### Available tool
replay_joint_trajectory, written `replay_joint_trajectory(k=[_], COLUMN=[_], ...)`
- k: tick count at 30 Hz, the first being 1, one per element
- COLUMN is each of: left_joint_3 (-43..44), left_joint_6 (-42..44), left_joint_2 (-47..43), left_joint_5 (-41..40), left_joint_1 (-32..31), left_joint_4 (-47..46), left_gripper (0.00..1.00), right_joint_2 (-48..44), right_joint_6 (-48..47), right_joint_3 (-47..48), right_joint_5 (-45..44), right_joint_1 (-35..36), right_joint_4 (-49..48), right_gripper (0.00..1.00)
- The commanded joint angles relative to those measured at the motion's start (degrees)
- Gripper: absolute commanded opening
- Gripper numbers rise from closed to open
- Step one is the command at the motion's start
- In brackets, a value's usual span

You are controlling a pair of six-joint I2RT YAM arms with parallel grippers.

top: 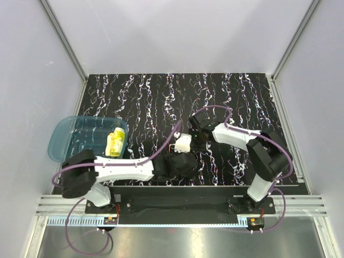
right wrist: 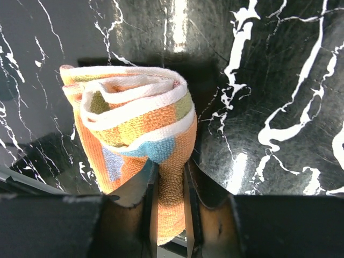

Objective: Roll the towels
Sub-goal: Roll the towel

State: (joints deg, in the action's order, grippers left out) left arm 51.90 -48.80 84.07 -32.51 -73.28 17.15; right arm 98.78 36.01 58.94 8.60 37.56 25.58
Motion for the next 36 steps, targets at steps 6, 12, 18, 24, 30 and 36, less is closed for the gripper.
replay_joint_trajectory(k=[6,12,18,24,30,36], left_joint_3=[2.24,3.82,7.42,8.13,6.99,4.88], left_joint_6=[5.11,6.78,5.47,0.72,-3.14,-4.29], left_joint_2=[6.45,10.23,14.62,18.84,21.66,22.54], left_joint_5=[-3.87,-6.68,-7.3,-10.11,-11.87,-11.52], left_joint_1=[-1.6,-3.62,-3.81,-3.89,-3.81,-3.81], left_joint_4=[-8.62,-10.38,-6.08,-0.98,2.54,2.1], left_gripper=[0.57,0.57,0.59,0.64,0.63,0.51], right_joint_2=[0.97,1.15,1.59,0.98,0.36,-0.08], right_joint_6=[-2.44,-1.82,-1.91,-2.35,-2.79,-3.23], right_joint_3=[0.21,0.04,0.39,0.39,0.13,-0.14], right_joint_5=[-5.79,-4.74,-4.38,-2.63,-0.96,5.27], right_joint_1=[0.06,0.06,-0.03,0.06,0.06,-0.64], right_joint_4=[8.34,7.81,7.81,7.82,7.73,5.62], right_gripper=[0.12,0.14,0.15,0.21,0.25,0.37])
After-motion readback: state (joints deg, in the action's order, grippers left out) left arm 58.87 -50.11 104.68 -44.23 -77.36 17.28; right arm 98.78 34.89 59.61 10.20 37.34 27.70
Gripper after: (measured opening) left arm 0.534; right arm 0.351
